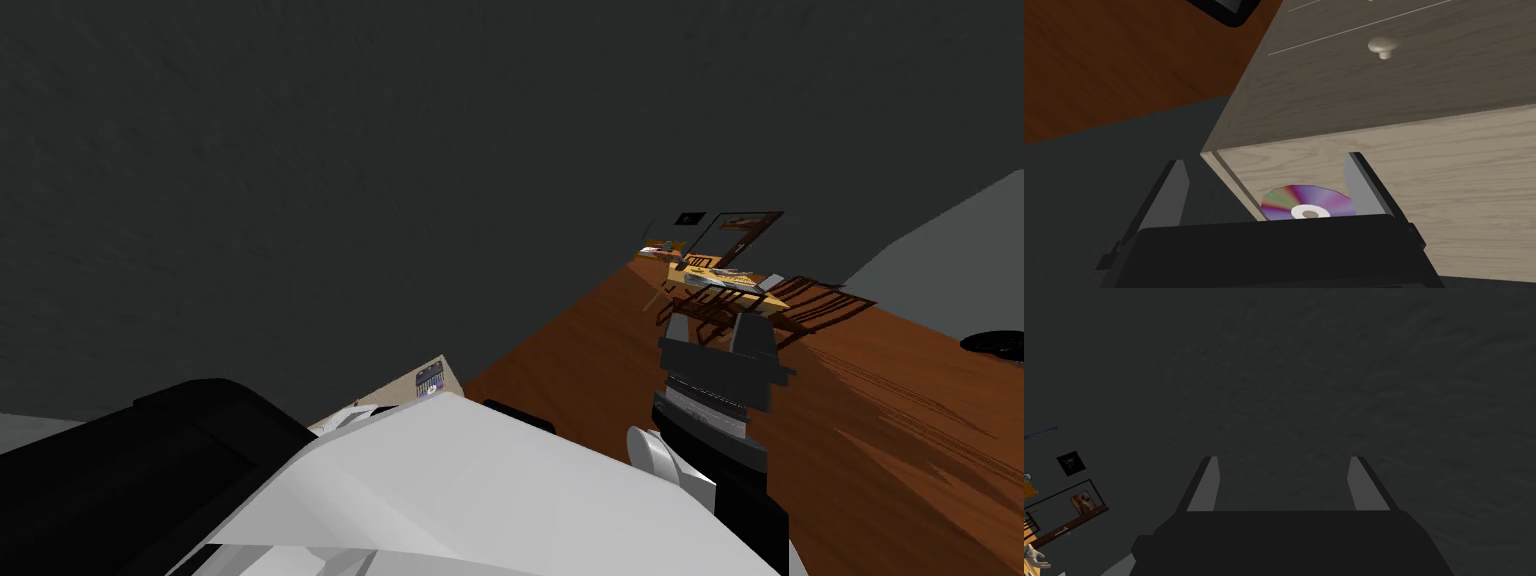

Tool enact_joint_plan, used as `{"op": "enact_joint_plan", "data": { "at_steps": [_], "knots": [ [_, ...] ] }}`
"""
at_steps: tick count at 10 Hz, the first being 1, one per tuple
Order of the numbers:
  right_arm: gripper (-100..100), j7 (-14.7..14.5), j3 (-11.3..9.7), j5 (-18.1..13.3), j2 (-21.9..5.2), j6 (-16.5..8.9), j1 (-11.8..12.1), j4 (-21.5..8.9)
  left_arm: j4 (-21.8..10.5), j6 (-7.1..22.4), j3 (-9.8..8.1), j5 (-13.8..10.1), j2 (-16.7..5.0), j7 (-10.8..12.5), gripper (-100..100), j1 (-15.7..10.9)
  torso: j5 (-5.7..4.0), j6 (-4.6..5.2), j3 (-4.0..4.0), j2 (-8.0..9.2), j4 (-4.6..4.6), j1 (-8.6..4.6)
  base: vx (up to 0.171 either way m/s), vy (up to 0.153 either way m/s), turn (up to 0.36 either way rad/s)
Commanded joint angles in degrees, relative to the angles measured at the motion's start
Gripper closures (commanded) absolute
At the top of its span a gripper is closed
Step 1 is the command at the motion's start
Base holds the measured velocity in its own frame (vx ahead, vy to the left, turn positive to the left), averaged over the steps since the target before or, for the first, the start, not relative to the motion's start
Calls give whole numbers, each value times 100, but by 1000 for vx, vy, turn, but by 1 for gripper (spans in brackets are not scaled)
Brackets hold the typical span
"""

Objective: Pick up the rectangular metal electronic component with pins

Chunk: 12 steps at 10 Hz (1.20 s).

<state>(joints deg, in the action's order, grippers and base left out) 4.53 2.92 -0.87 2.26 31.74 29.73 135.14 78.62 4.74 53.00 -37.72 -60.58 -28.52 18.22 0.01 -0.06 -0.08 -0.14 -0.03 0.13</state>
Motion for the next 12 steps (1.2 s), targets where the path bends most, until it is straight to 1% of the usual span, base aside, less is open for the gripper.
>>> {"op": "enact_joint_plan", "data": {
  "at_steps": [1, 3, 6, 7, 8, 9, 10, 11, 12],
  "knots": [
    [0, 0, 0, 0, 0, 0, 0, 0, -244, 225, 130, -155, -71, -4, -100, -112, 0, 0, 0, 0, 0, 0, 64, 58, -304],
    [0, 0, 0, 0, 0, 0, 0, 0, -549, 443, 275, -313, -111, -12, -100, -237, 1, 0, -2, -5, -1, 8, 66, 87, -218],
    [0, 0, 1, 0, 0, 0, 1, 0, -900, 692, 411, -479, -132, -6, -100, -399, 2, -2, -1, -1, 0, 5, 46, 73, -172],
    [0, 0, 0, 0, 0, 0, 0, 0, -925, 710, 418, -490, -131, -4, -100, -412, 0, -1, 3, 4, 1, -1, 30, 47, -101],
    [0, 0, 0, 0, 0, 0, 1, 0, -954, 615, 505, -555, -142, -27, -100, -459, -1, -5, 4, 6, 2, -7, 14, 20, -10],
    [0, 0, 0, 0, 0, 0, 1, 0, -956, 634, 499, -553, -142, -24, 0, -460, -2, -6, 6, 12, 2, -18, 0, 0, 0],
    [0, 0, 0, 0, 1, 0, 0, 0, -1119, 650, 440, -436, 63, 12, -100, -460, -4, -6, 9, 16, 3, -25, -1, 28, -60],
    [0, 0, 0, 0, 0, 0, 0, 0, -1227, 662, 400, -358, 200, 37, -100, -459, -3, -4, 11, 18, 4, -19, -13, 55, -76],
    [0, 0, 0, 0, 0, 0, 0, 0, -1282, 668, 380, -318, 269, 49, -100, -459, -1, -5, 13, 23, 5, -10, -10, 47, -44]
  ]
}}
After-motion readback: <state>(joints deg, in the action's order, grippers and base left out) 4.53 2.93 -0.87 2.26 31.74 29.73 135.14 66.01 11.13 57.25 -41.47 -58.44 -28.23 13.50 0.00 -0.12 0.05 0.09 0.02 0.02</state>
